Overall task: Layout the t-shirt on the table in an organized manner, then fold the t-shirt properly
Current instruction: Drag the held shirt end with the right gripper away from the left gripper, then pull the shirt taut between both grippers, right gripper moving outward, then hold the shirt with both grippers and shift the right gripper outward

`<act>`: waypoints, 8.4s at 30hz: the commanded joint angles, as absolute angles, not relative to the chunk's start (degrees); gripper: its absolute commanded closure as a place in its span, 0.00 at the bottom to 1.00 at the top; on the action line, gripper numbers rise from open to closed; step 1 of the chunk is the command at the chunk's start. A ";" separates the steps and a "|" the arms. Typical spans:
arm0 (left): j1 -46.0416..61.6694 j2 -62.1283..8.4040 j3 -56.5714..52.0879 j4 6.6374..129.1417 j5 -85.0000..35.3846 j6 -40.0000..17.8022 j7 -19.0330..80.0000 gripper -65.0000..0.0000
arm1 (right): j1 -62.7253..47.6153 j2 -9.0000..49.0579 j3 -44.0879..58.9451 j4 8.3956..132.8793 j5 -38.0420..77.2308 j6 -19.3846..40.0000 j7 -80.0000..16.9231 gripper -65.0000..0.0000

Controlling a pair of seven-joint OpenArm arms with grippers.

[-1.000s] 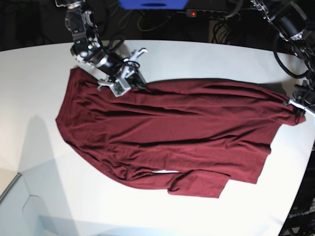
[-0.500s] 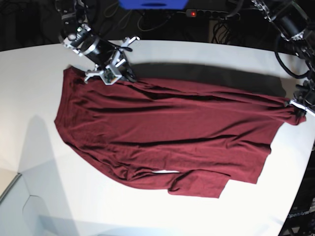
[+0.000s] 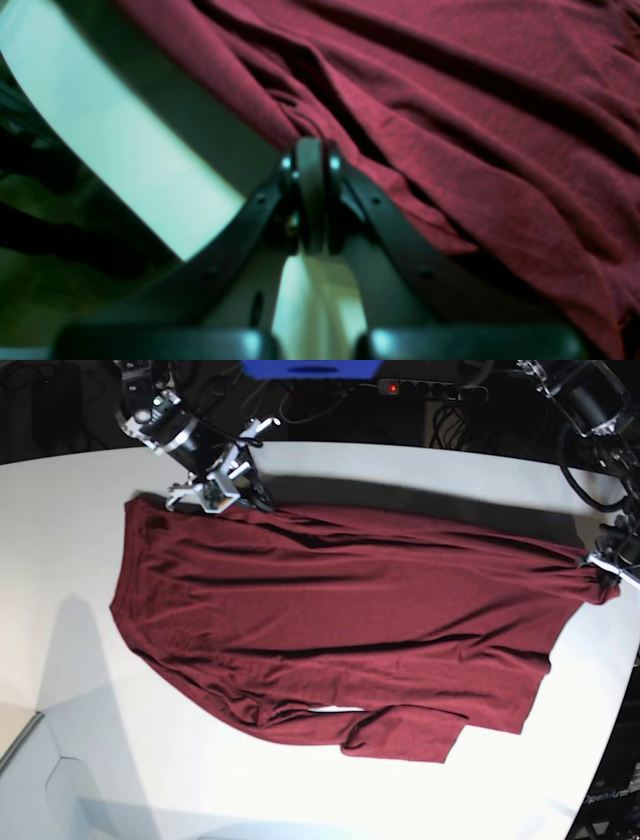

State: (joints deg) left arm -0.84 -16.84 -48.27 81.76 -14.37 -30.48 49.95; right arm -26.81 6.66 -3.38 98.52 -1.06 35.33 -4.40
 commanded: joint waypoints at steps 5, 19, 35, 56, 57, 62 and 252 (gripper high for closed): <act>-2.24 -17.89 -50.51 82.59 -15.08 -30.55 48.48 1.00 | -26.42 6.81 -3.30 101.05 0.04 35.47 -1.89 1.00; -11.65 -17.63 -49.98 78.02 -14.55 -30.55 48.40 1.00 | -17.89 6.90 -3.30 96.57 0.04 35.47 -2.07 1.00; -14.20 -18.07 -40.04 73.01 -14.46 -29.85 40.92 1.00 | -9.36 9.10 -3.38 87.78 0.04 35.56 -2.15 1.00; -14.55 -20.53 -39.78 62.55 -14.37 -29.85 38.37 1.00 | -0.57 9.27 -3.30 77.76 0.04 35.56 -2.07 1.00; -14.55 -20.53 -39.78 62.02 -14.37 -29.85 37.41 1.00 | -0.48 9.27 -3.30 77.49 0.04 35.56 -2.07 1.00; -15.16 -20.53 -39.78 59.21 -14.37 -29.85 33.71 1.00 | 1.01 9.27 -3.30 77.23 0.04 35.56 -1.98 1.00; -8.40 -19.30 -39.78 57.10 -15.16 -30.55 25.19 1.00 | -21.58 8.57 18.24 100.53 0.22 35.56 -7.69 0.49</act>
State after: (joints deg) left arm -7.31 -18.09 -39.64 55.94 -14.55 -30.44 26.55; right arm -21.85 8.23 18.00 99.48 -0.86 35.31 -9.26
